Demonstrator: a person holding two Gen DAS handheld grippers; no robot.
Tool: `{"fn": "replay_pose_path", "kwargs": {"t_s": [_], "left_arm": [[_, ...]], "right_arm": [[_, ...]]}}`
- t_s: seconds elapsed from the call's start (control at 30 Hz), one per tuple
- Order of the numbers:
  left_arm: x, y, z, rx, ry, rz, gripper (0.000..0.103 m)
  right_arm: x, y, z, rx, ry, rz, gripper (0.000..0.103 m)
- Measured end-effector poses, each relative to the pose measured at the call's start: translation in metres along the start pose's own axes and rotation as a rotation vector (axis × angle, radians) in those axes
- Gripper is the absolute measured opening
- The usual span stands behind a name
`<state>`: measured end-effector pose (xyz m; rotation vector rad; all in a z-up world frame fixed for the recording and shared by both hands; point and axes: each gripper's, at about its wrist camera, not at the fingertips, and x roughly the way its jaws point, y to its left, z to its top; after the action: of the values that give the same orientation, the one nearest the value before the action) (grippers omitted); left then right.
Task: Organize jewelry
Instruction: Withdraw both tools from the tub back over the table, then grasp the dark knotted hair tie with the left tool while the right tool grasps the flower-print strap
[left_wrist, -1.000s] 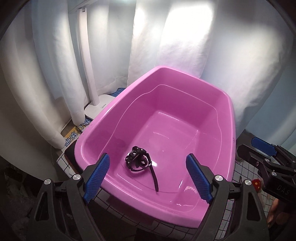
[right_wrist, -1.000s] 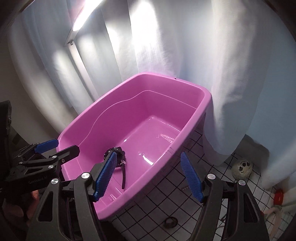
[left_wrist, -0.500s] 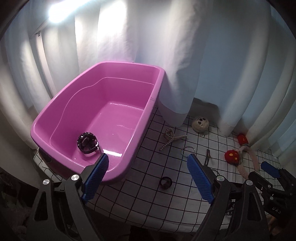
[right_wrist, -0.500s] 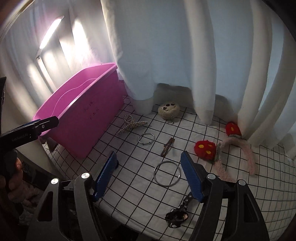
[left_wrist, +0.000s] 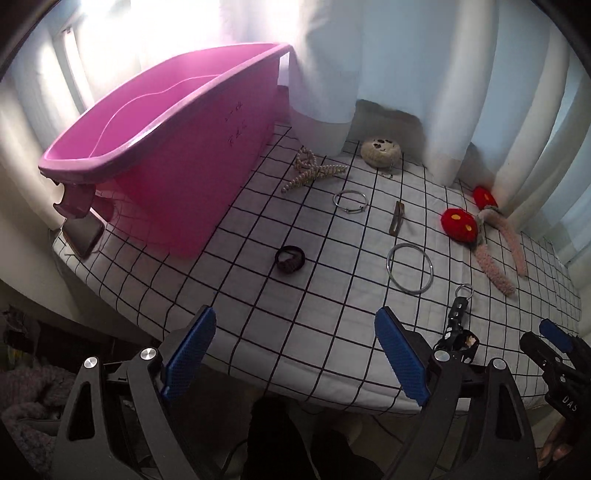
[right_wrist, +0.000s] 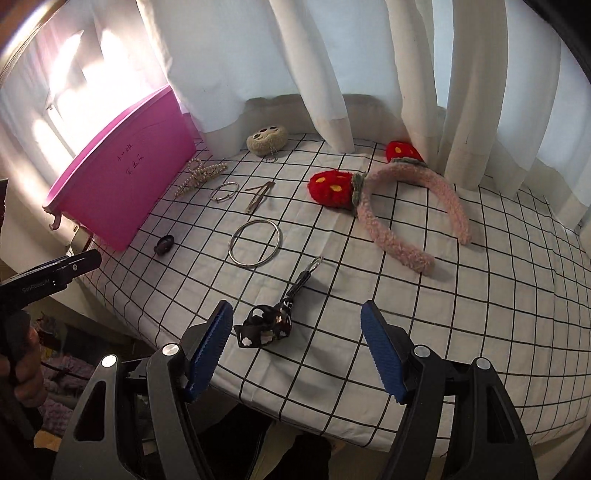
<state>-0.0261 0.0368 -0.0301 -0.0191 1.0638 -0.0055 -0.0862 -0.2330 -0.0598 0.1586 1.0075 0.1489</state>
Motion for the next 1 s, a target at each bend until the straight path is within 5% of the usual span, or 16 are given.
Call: {"fn": "replay_pose_path", "kwargs": {"t_s": [0.2, 1.0], "left_arm": [[0.021, 0.012, -0.010, 0.003, 0.045, 0.023, 0.086], [0.131, 0.024, 0.026, 0.202, 0.024, -0.068, 0.086]], "right_arm": [[0.018, 0.005, -0.014, 0.040, 0.033, 0.012, 0.069], [0.086, 0.047, -0.037, 0.181, -0.020, -0.204, 0.069]]}}
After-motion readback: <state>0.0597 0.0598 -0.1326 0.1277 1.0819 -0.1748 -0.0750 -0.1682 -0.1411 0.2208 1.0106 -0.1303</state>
